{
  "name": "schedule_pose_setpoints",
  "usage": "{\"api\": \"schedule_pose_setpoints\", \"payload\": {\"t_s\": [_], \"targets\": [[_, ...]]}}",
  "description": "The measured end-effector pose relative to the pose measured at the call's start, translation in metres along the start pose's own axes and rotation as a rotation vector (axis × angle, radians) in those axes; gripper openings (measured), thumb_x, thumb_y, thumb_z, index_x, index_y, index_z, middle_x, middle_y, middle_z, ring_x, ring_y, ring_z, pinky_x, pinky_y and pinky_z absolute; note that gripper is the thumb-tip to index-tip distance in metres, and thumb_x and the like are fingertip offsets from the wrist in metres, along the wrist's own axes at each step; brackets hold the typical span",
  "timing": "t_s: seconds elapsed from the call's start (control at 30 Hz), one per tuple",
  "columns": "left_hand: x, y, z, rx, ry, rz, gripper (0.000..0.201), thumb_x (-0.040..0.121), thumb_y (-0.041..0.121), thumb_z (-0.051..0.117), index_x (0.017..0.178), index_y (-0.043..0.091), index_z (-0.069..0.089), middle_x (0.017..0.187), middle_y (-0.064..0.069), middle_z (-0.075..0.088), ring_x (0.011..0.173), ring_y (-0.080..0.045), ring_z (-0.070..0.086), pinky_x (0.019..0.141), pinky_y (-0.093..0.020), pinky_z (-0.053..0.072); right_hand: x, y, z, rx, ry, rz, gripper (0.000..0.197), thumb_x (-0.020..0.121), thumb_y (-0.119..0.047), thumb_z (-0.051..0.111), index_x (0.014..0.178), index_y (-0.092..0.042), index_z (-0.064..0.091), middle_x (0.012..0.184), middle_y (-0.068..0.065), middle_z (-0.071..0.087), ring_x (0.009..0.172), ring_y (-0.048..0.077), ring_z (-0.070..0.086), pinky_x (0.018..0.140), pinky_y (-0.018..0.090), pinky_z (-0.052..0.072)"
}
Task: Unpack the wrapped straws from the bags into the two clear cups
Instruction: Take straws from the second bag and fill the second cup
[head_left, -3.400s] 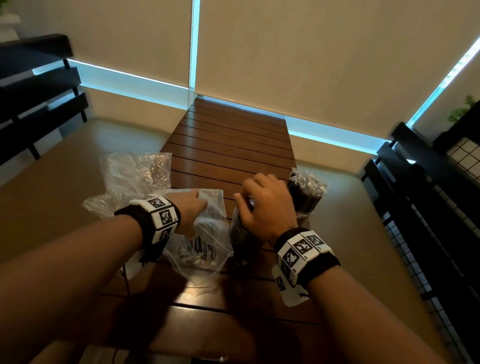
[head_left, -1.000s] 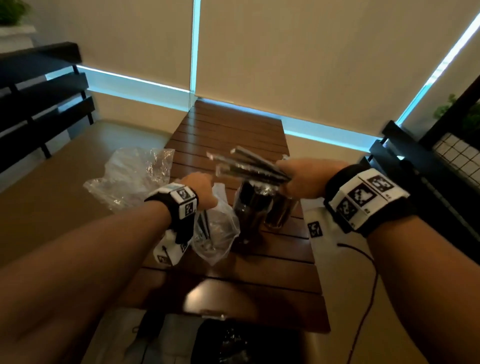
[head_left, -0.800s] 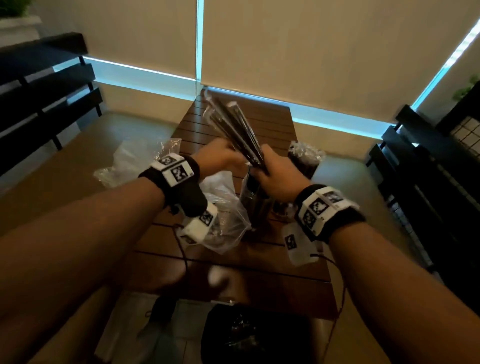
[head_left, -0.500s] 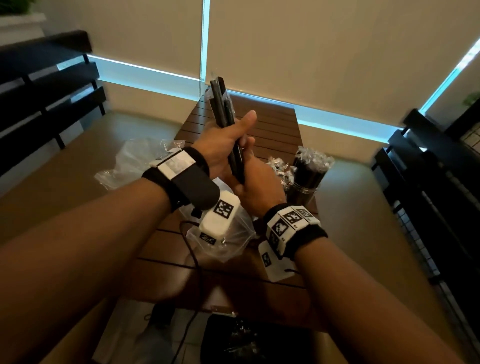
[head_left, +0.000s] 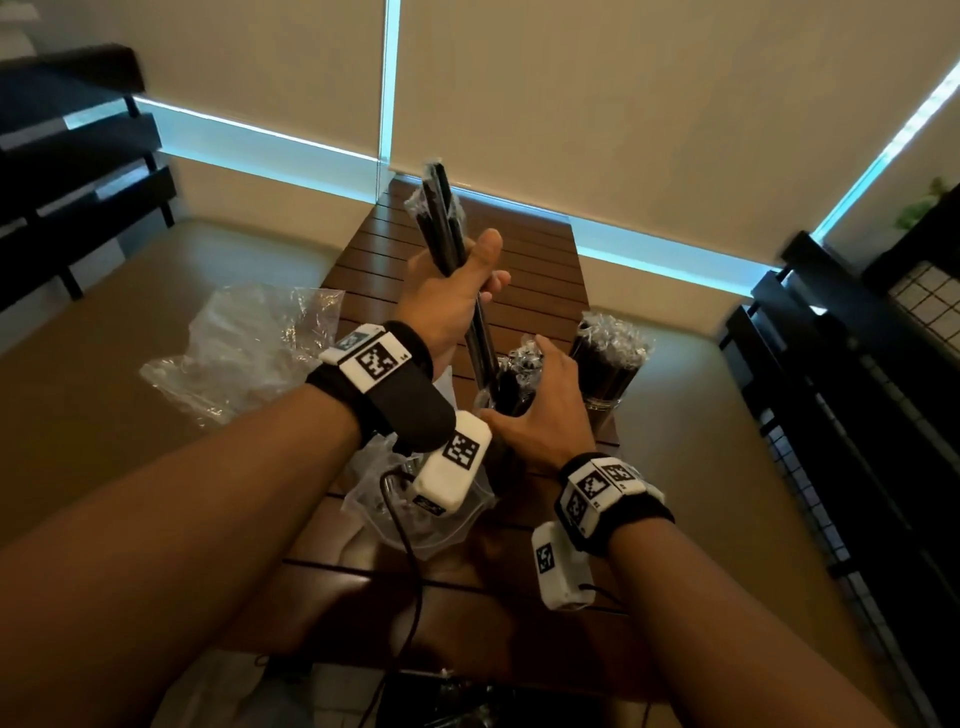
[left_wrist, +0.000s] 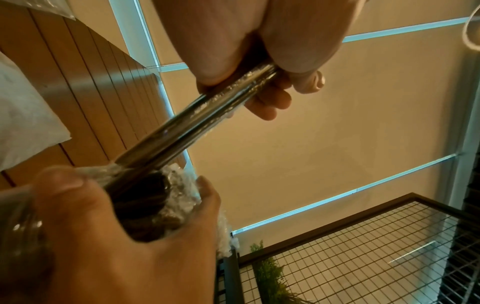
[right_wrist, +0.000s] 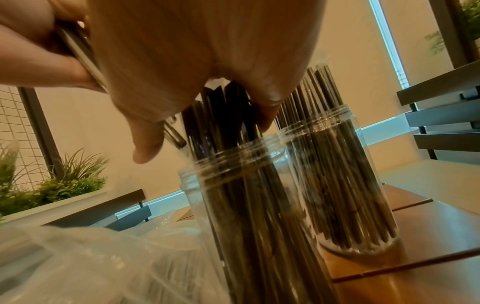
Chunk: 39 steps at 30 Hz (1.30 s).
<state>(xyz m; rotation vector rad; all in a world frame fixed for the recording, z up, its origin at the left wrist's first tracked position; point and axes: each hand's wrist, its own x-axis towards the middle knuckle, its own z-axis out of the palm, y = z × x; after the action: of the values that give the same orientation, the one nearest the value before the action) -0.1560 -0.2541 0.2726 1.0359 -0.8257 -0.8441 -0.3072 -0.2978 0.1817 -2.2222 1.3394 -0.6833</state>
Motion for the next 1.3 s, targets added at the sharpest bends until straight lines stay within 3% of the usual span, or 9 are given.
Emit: {"api": "schedule_pose_setpoints", "payload": {"t_s": [0.2, 0.43, 0.57, 0.73, 0.87, 0.97, 1.07, 1.2, 1.3], "targets": [[0.007, -0.024, 0.011, 0.049, -0.02, -0.031, 0.024, 0.091, 0.04, 0.06, 0.079, 0.019, 0.058, 0.064, 0.008, 0.06, 0.085, -0.012, 0.067, 0.077, -0.028, 0.047, 0.002, 0.003, 0.005, 0.068, 0.052, -0.016, 0.099, 0.067, -0.05, 0.083, 0.147, -0.029, 0.028, 0.147, 0.002, 0.029, 0.135, 0.018, 0.036, 0.1, 0.023, 0.03], [0.015, -0.034, 0.032, 0.144, -0.03, -0.047, 0.026, 0.089, 0.043, 0.062, 0.079, 0.019, 0.059, 0.078, 0.0, 0.064, 0.084, -0.016, 0.065, 0.085, -0.035, 0.05, 0.005, 0.009, 0.005, 0.046, 0.104, -0.041, 0.086, 0.072, -0.041, 0.081, 0.143, -0.025, 0.034, 0.141, 0.001, 0.035, 0.123, 0.017, 0.047, 0.088, 0.021, 0.038], [0.019, -0.048, 0.029, 0.207, -0.035, -0.079, 0.031, 0.088, 0.046, 0.063, 0.077, 0.018, 0.056, 0.082, -0.009, 0.061, 0.079, -0.019, 0.06, 0.084, -0.041, 0.051, 0.005, 0.012, 0.005, 0.064, 0.097, -0.062, 0.09, 0.069, -0.046, 0.081, 0.142, -0.027, 0.033, 0.139, 0.001, 0.034, 0.121, 0.015, 0.046, 0.09, 0.022, 0.039], [0.016, -0.057, 0.035, 0.253, -0.079, -0.066, 0.03, 0.09, 0.039, 0.063, 0.07, 0.018, 0.054, 0.059, 0.009, 0.052, 0.061, -0.009, 0.054, 0.071, -0.03, 0.049, 0.006, 0.009, 0.006, 0.101, 0.1, -0.066, 0.08, 0.071, -0.04, 0.08, 0.137, -0.029, 0.036, 0.132, -0.003, 0.036, 0.111, 0.01, 0.049, 0.089, 0.026, 0.046], [0.008, -0.074, 0.038, 0.448, -0.186, -0.031, 0.034, 0.091, 0.04, 0.062, 0.081, 0.008, 0.061, 0.075, -0.003, 0.068, 0.069, -0.014, 0.066, 0.07, -0.032, 0.055, 0.008, 0.015, 0.004, 0.106, 0.046, -0.102, 0.071, 0.072, -0.036, 0.078, 0.133, -0.029, 0.042, 0.124, -0.005, 0.038, 0.104, 0.003, 0.047, 0.091, 0.031, 0.052], [0.003, -0.087, 0.033, 0.557, -0.193, 0.045, 0.026, 0.09, 0.035, 0.065, 0.069, 0.018, 0.061, 0.085, 0.002, 0.061, 0.076, -0.012, 0.06, 0.073, -0.03, 0.051, 0.008, 0.021, 0.002, 0.122, 0.038, -0.114, 0.077, 0.069, -0.036, 0.081, 0.135, -0.03, 0.041, 0.128, -0.006, 0.036, 0.109, 0.0, 0.044, 0.095, 0.028, 0.051], [0.003, -0.088, 0.026, 0.68, -0.19, 0.097, 0.013, 0.083, 0.033, 0.072, 0.085, 0.025, 0.062, 0.117, 0.003, 0.045, 0.103, -0.009, 0.05, 0.091, -0.023, 0.044, 0.005, 0.021, 0.005, 0.157, 0.058, -0.103, 0.079, 0.068, -0.034, 0.082, 0.135, -0.033, 0.041, 0.13, -0.01, 0.033, 0.114, 0.006, 0.049, 0.098, 0.03, 0.051], [0.012, -0.059, 0.02, 0.759, -0.231, 0.378, 0.076, 0.074, 0.035, 0.08, 0.138, 0.024, 0.041, 0.131, -0.001, 0.045, 0.11, -0.011, 0.052, 0.094, -0.027, 0.05, 0.005, 0.021, 0.005, 0.122, 0.091, -0.067, 0.077, 0.071, -0.032, 0.082, 0.135, -0.028, 0.039, 0.128, -0.011, 0.033, 0.105, 0.001, 0.046, 0.092, 0.024, 0.048], [0.021, -0.036, 0.017, 0.861, -0.331, 0.567, 0.096, 0.078, 0.024, 0.077, 0.152, 0.028, 0.017, 0.14, -0.004, 0.048, 0.121, -0.015, 0.052, 0.099, -0.03, 0.046, 0.006, 0.02, 0.005, 0.067, 0.103, -0.09, 0.077, 0.07, -0.034, 0.083, 0.133, -0.026, 0.038, 0.129, -0.007, 0.036, 0.104, 0.001, 0.041, 0.09, 0.022, 0.044]]}}
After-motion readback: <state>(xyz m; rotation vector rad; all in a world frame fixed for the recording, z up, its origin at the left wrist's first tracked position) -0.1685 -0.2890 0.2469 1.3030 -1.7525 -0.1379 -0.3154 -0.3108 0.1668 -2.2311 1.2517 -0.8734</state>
